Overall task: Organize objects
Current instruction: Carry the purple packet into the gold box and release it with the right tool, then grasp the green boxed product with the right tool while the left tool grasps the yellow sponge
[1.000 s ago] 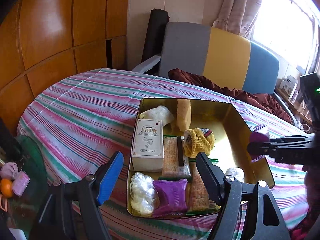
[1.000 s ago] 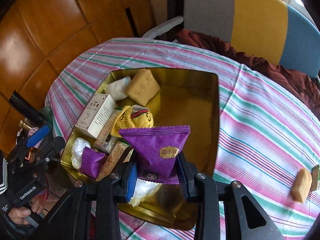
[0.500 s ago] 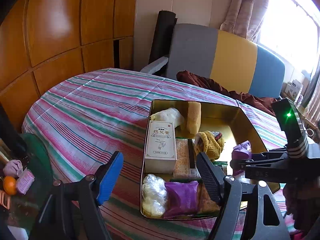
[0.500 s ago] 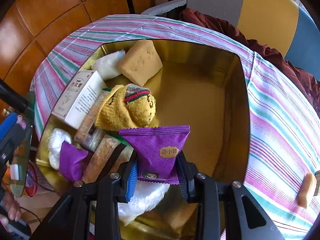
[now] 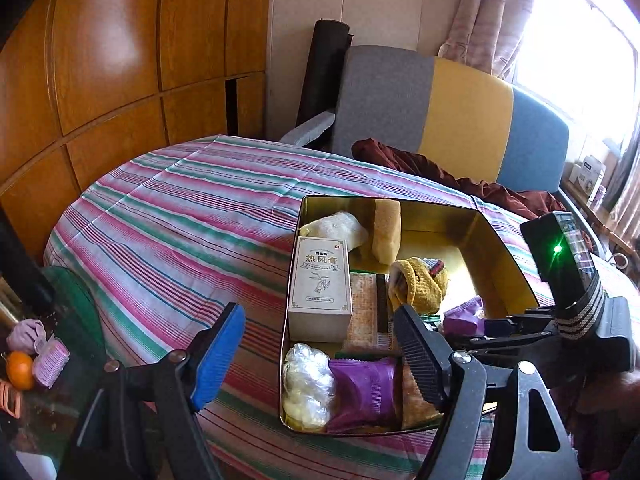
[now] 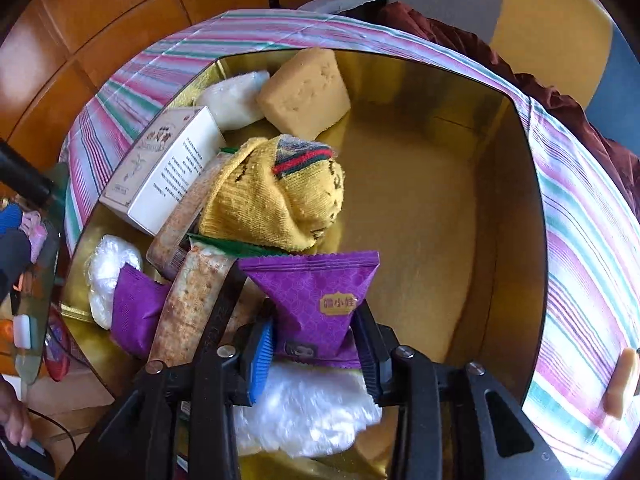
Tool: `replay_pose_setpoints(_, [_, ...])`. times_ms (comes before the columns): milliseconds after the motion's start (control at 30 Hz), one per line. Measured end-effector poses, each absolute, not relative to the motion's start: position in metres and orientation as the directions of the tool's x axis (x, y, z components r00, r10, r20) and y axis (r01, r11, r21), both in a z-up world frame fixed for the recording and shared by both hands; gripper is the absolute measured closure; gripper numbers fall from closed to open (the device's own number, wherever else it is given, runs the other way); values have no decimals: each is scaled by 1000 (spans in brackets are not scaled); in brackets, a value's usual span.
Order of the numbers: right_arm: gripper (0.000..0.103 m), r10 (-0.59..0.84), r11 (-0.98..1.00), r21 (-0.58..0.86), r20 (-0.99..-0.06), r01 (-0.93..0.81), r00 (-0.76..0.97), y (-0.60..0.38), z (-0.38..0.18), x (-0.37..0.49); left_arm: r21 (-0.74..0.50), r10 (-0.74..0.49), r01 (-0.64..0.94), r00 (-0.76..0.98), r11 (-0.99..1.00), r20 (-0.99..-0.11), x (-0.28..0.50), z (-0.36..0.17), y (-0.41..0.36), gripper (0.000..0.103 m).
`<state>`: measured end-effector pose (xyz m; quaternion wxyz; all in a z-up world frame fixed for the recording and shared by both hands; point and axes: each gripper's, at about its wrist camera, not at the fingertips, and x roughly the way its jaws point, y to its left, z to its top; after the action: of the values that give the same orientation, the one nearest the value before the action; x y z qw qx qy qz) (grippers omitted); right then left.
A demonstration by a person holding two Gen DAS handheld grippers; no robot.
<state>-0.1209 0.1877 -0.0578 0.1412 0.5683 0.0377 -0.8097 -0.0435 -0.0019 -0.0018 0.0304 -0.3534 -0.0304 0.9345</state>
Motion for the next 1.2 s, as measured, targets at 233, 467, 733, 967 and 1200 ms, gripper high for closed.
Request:
replay_pose_setpoints(233, [48,-228,-961,143,-893,236,-387,206,-36,-106,-74,79,-40,-754,-996,-652,-39,0,1,24])
replay_pose_setpoints(467, [47,-234,-969,166,-861,184,-452,234,-14,-90,-76,99,-65,-749,-995,-655,-35,2,7,24])
replay_pose_setpoints(733, [47,-157,-985,173,-854,15,-496,309,-4,-68,-64,134,-123,-739,-990,-660,-32,2,28,24])
replay_pose_setpoints(967, [47,-10,-957,153,-865,-245,-502,421,-5,-48,-50,166,-179,-722,-983,-671,-36,2,55,24])
replay_pose_setpoints(1200, [47,178,-843,105,-871,-527,-458,550,-4,-30,-29,220,-272,-707,-962,-672,-39,9,97,24])
